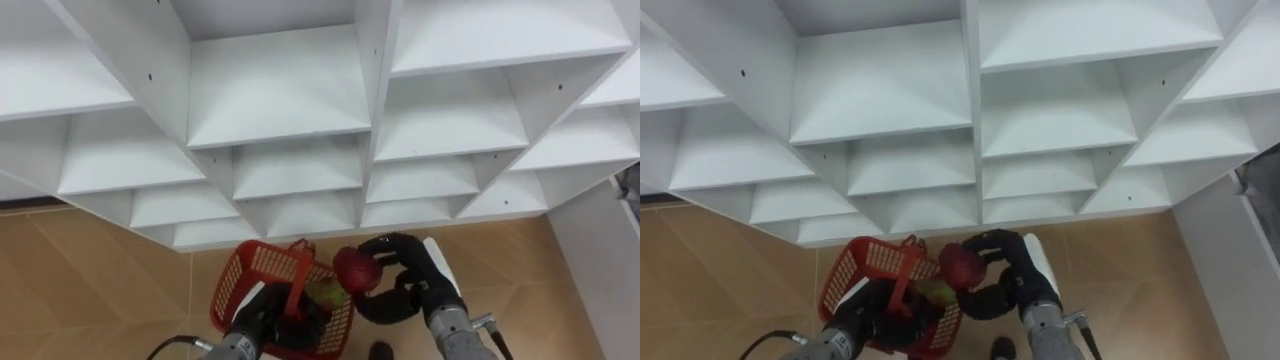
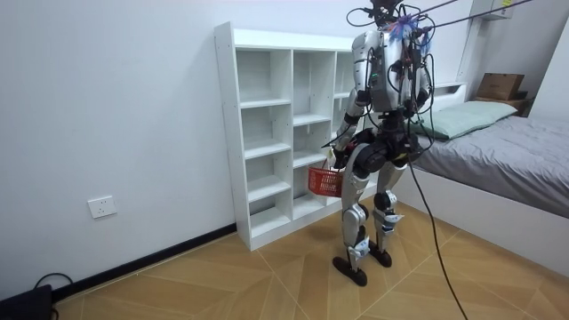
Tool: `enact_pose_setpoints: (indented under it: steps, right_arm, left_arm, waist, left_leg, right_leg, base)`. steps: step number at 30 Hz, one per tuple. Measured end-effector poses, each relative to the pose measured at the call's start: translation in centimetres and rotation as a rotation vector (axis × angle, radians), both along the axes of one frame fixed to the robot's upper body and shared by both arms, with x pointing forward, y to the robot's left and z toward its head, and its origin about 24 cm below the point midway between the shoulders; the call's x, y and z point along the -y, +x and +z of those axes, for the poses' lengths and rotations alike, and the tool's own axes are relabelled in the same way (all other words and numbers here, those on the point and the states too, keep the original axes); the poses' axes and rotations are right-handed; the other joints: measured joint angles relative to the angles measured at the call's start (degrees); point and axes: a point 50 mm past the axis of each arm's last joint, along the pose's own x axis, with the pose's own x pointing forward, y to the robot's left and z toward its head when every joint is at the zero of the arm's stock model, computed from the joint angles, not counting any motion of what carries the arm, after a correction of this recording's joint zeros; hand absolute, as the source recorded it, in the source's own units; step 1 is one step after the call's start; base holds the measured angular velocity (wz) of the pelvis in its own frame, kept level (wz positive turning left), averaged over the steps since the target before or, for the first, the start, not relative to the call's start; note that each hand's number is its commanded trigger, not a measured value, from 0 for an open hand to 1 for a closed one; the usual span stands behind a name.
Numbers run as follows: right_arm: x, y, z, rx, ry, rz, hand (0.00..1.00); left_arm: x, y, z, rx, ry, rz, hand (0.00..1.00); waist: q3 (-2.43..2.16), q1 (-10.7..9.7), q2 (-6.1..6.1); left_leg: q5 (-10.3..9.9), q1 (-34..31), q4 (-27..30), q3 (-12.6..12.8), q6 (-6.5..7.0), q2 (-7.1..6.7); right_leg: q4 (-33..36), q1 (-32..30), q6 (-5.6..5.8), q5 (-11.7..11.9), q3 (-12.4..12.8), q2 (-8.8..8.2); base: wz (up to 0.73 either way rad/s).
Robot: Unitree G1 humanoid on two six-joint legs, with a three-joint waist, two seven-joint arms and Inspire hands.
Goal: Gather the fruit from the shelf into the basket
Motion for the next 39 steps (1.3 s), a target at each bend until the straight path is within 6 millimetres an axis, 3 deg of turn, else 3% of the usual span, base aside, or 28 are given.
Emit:
enact_pose_setpoints:
  steps: [9,35,38,39]
  right_arm:
    - [-0.6,-0.2,-0.2,-0.031,-0.003,0.098,1.0]
    - [-0.6,0.0,-0.5,-0.086,-0.014,0.194,1.0]
    - [-0.5,0.0,-0.5,-0.091,-0.016,0.198,0.49]
    - [-0.5,0.0,-0.5,-0.093,-0.017,0.202,0.14]
  left_arm:
    - [0.4,0.8,0.4,0.022,-0.007,-0.005,1.0]
    - [0.8,1.0,0.6,0.028,-0.015,-0.022,1.0]
    - [0.8,0.9,0.5,0.026,-0.011,-0.032,1.0]
    - [0.9,0.9,0.5,0.026,-0.011,-0.035,1.0]
  waist:
    - [0.35,0.1,0.72]
    - [0.29,0.1,0.93]
    - [0.3,0.08,0.92]
    - [0.3,0.08,0.92]
  left_leg:
    - [-0.13,-1.05,0.25,-0.52,-0.19,0.15]
    - [-0.26,-1.26,0.45,-0.43,-0.41,0.74]
    - [-0.26,-1.29,0.42,-0.44,-0.41,0.75]
    - [-0.26,-1.32,0.42,-0.44,-0.41,0.75]
  right_leg:
    - [-0.54,-0.46,-0.15,-0.15,-0.68,0.14]
    - [-0.69,-0.64,-0.41,-0.02,-0.21,0.51]
    - [-0.75,-0.64,-0.4,-0.02,-0.21,0.5]
    - [-0.77,-0.64,-0.4,-0.02,-0.23,0.5]
  base:
    - [0.03]
    - [0.0]
    - [0.0]
    - [0.0]
